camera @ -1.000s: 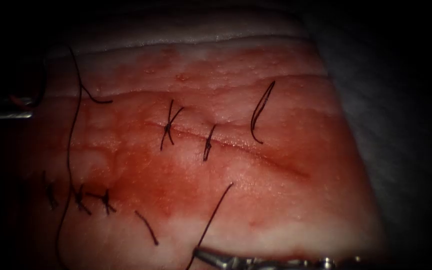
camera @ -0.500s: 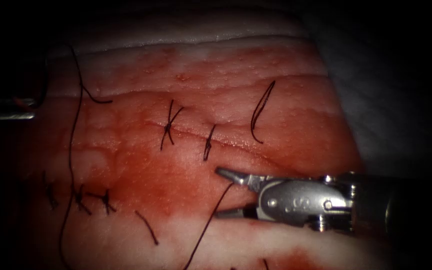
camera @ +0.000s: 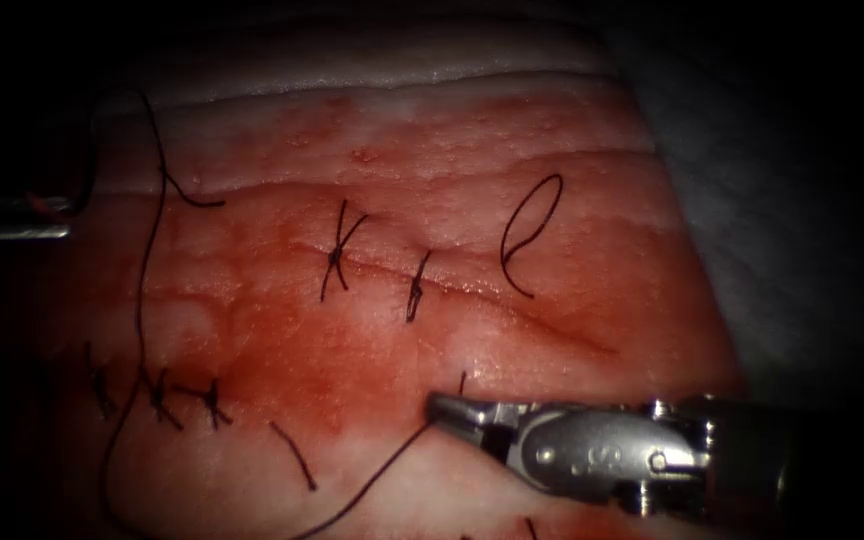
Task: Wound Closure
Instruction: Use the right grasper to pull the suture through the skin until a short end remains above the cut, then fix the suture's tail with the right needle driver.
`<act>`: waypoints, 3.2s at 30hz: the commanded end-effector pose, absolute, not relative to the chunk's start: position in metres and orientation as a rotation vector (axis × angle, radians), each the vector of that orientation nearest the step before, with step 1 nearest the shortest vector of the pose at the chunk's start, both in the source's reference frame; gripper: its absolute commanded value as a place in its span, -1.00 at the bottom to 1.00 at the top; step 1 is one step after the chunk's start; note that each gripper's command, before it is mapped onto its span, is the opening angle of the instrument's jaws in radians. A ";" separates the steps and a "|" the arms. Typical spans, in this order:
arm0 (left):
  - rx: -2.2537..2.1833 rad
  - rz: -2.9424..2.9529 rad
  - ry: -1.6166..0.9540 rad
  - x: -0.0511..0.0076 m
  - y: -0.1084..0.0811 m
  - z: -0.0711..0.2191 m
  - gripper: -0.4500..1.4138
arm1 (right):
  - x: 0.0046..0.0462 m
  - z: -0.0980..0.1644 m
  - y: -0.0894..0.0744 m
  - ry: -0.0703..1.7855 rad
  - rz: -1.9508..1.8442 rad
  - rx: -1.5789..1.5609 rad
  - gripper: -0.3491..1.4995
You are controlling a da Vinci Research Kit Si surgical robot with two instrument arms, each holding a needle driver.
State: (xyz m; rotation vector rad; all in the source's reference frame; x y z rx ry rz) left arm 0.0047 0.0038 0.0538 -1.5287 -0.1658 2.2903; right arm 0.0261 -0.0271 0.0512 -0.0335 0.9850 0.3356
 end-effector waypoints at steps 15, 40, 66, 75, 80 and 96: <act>-1.531 2.290 -0.162 0.0040 0.004 0.055 -1.00 | 0.0315 0.044 -0.034 1.027 0.246 0.037 -1.00; -1.534 2.289 -0.163 0.0040 0.004 0.055 -1.00 | 0.0269 0.045 -0.026 1.190 0.179 -0.084 0.74; -1.534 2.290 -0.163 0.0040 0.004 0.055 -1.00 | 0.0260 0.055 -0.025 1.028 0.196 -0.103 -1.00; -1.534 2.290 -0.162 0.0040 0.004 0.055 -1.00 | 0.0266 0.053 -0.027 1.027 0.202 -0.088 -1.00; -1.534 2.290 -0.162 0.0040 0.004 0.055 -1.00 | 0.0266 0.053 -0.027 1.073 0.200 -0.133 0.00; -1.538 2.288 -0.161 0.0036 0.004 0.055 -1.00 | 0.0183 0.053 -0.019 1.177 0.309 -0.216 0.15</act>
